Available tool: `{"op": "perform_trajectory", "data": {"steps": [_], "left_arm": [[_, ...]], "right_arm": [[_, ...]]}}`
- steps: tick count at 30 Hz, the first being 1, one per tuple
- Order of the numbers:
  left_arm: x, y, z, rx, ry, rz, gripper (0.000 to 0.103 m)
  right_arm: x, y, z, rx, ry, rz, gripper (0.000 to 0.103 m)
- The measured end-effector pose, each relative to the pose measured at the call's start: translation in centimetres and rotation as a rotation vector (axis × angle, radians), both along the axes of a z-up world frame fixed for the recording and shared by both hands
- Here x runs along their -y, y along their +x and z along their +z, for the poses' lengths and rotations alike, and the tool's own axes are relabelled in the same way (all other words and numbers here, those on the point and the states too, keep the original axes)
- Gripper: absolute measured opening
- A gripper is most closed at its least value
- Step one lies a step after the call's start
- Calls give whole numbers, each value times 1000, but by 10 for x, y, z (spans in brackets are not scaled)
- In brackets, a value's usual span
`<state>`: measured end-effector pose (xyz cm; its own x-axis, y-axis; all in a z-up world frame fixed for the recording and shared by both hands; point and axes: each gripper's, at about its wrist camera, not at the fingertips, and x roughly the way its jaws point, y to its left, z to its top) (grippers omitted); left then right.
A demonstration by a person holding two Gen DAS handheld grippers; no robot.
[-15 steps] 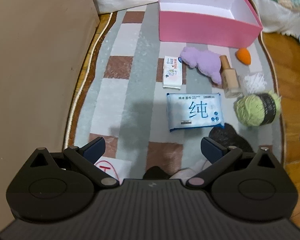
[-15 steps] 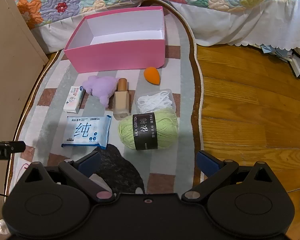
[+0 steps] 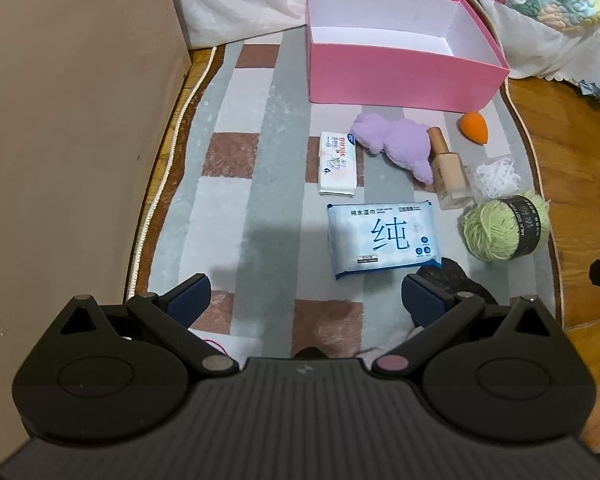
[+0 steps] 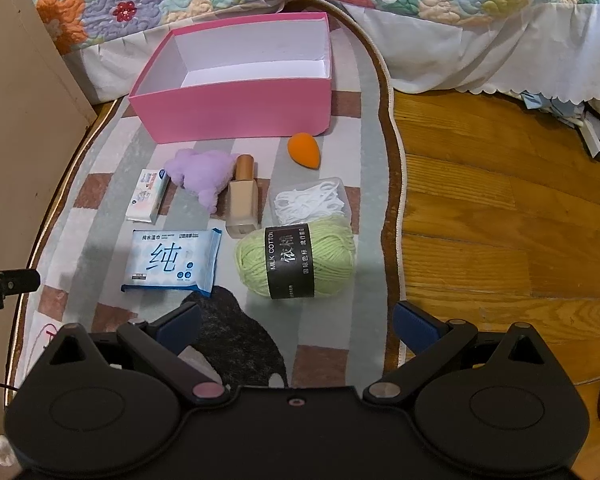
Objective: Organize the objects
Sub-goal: 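Move the left tool toward the blue wet-wipes pack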
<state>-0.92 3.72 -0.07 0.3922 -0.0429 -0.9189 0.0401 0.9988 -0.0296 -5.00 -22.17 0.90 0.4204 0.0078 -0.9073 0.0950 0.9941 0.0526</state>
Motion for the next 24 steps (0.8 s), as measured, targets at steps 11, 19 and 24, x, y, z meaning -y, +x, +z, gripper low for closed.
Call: {"op": "perform_trajectory", "data": {"steps": [11, 19, 24], "left_arm": [[8, -1, -5, -30, -10, -41, 103], [9, -1, -7, -39, -2, -45, 103], [8, -1, -6, -41, -1, -53, 103]], "right_arm": [[-6, 1, 0, -6, -11, 14, 103], [-6, 1, -1, -9, -17, 12, 103], [-6, 1, -1, -9, -18, 13, 103]]}}
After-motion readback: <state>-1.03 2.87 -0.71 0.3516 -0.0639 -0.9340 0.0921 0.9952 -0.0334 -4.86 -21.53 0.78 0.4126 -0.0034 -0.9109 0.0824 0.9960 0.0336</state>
